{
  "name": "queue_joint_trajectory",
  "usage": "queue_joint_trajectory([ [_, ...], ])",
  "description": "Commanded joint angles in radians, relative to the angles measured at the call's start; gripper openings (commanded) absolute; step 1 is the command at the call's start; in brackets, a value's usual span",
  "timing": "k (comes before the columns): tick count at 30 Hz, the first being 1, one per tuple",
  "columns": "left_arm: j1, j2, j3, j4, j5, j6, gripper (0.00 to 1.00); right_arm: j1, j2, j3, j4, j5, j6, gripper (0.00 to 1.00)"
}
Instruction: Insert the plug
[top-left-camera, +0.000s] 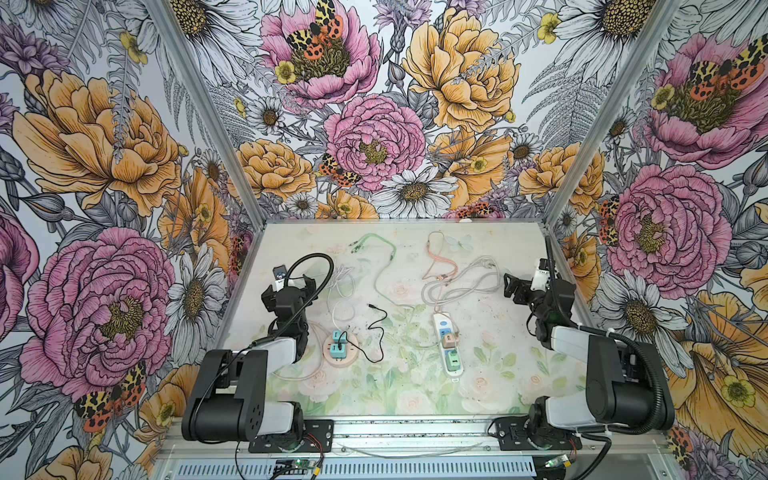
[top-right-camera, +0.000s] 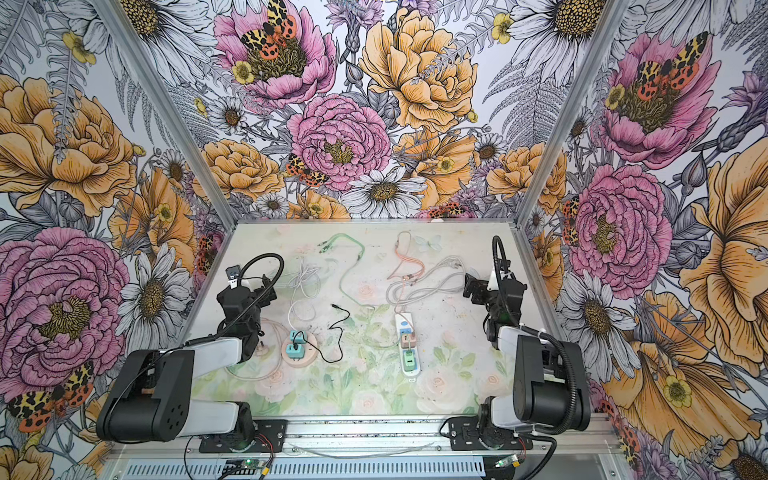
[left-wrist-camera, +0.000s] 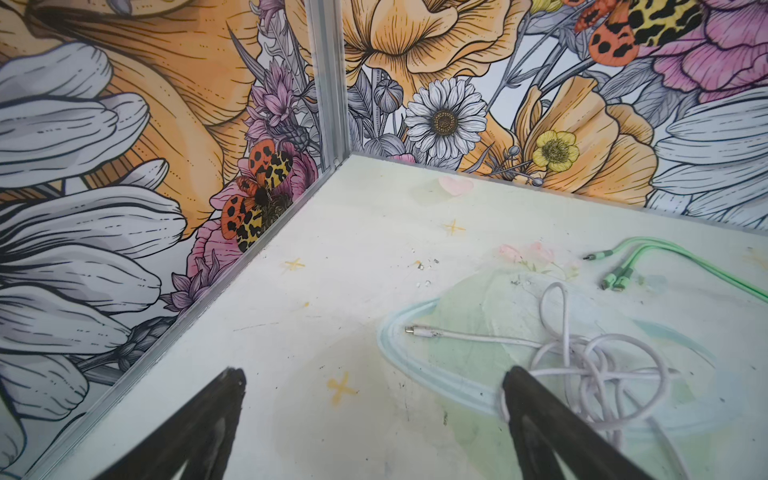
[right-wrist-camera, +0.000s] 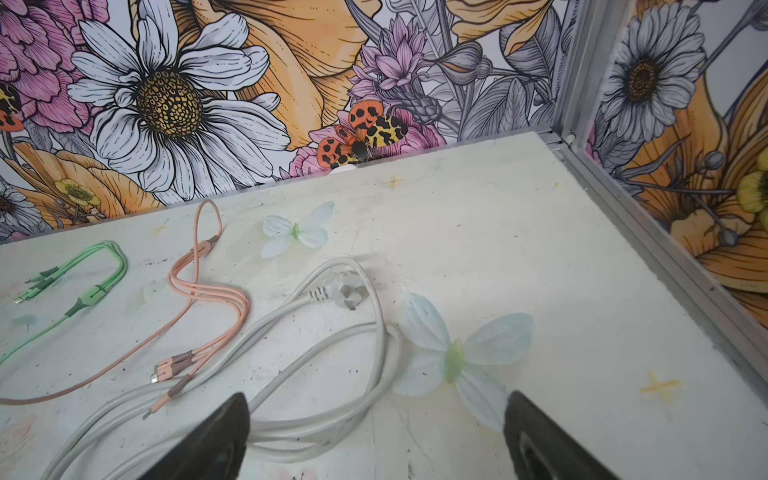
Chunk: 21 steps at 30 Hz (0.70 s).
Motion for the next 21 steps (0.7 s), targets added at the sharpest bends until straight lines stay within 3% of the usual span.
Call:
queue_joint_trajectory([
  [1,-0.029,0.044,0.0,0.146,-0.007,0.046,0.99,0.0,0.018,-0.002,0.092,-0.014,-0.024,0.99],
  [9,-0.084,0.102,0.021,0.174,-0.108,0.089,0.99,0.015,0.053,-0.008,0.137,-0.033,-0.052,0.99],
  [21,-0.083,0.093,-0.04,0.279,-0.076,0.093,0.99,0.089,0.072,0.015,0.103,0.019,-0.134,1.0],
])
